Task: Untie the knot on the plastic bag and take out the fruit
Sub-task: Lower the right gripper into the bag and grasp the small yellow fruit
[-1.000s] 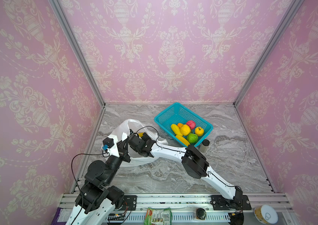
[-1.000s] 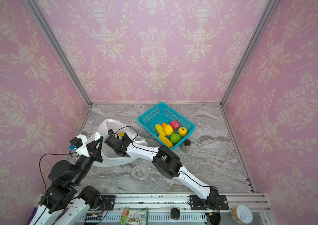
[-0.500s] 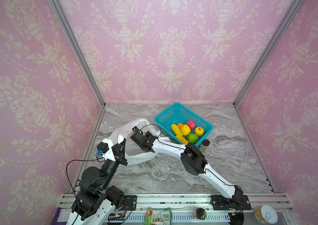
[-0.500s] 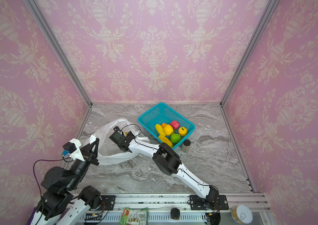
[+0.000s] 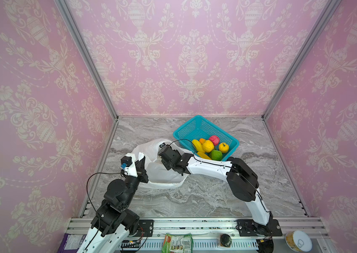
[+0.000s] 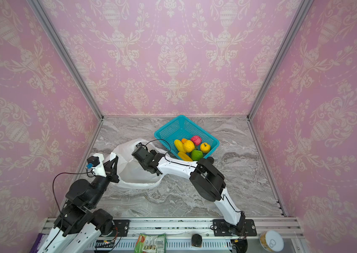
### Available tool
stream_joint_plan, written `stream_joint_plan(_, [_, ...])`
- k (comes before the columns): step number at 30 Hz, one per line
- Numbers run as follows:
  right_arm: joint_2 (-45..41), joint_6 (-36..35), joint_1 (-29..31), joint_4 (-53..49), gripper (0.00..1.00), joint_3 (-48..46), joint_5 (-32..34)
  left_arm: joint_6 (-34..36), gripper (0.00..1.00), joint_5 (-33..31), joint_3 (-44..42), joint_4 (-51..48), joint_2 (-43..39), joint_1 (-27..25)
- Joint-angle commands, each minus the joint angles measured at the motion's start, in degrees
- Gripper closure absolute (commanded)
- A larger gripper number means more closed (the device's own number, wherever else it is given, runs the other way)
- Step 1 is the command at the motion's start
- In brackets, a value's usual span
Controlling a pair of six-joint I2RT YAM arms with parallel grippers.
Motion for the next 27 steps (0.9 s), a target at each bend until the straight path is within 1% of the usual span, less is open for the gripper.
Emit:
stream_joint_plan(1, [-7.2, 3.7, 0.3, 6.2, 0.57, -6.7, -5.7, -1.8, 1.00, -1.9, -2.4, 3.9, 0.9, -0.2])
stream_joint_plan(4, [-12.5, 5.4, -0.2, 9.7, 0.57, -12.7, -9.1, -2.2, 1.00, -2.6, -3.8, 5.1, 0.8, -0.2])
stream_joint_plan(6, [-14.8, 6.0, -0.5, 10.7, 0.57, -15.0, -10.8, -2.3, 1.00, -2.9, -4.4, 5.5, 0.0, -0.2])
stream_joint_plan(9, [-17.2, 6.4, -0.5, 11.8, 0.57, -17.7, -11.4, -2.3, 1.00, -3.2, -4.7, 5.3, -0.8, -0.2])
stream_joint_plan(11, [-17.3, 6.4, -0.4, 12.5, 0.51, -18.6, -10.4, -2.3, 1.00, -3.2, -4.9, 5.0, -1.0, -0.2])
stream_joint_plan(13, [-15.8, 6.8, -0.4, 11.0, 0.49, -17.6, -8.2, -2.3, 1.00, -3.0, -5.0, 4.9, -1.0, -0.2])
stream_joint_plan(14, [-14.5, 7.2, -0.4, 10.3, 0.46, -17.0, -7.1, -2.4, 1.00, -2.9, -5.0, 4.7, -1.0, -0.2])
stream_joint_plan(16, [-11.7, 7.2, -0.3, 10.0, 0.42, -16.3, -7.8, -2.4, 1.00, -2.8, -5.0, 4.6, -0.9, -0.2])
stream_joint_plan(20, [-6.6, 7.1, 0.2, 8.6, 0.27, -14.8, -8.2, -1.9, 1.00, -2.7, -4.9, 3.8, -0.7, -0.2])
stream_joint_plan(24, [-5.3, 7.4, 1.1, 9.9, 0.12, -16.9, -8.9, -1.6, 1.00, -2.8, -5.1, 3.7, -0.3, -0.2])
stream_joint_plan(27, [-4.4, 8.2, 1.7, 11.0, 0.08, -18.3, -8.8, -1.6, 1.00, -3.2, -6.3, 3.9, -0.1, -0.2])
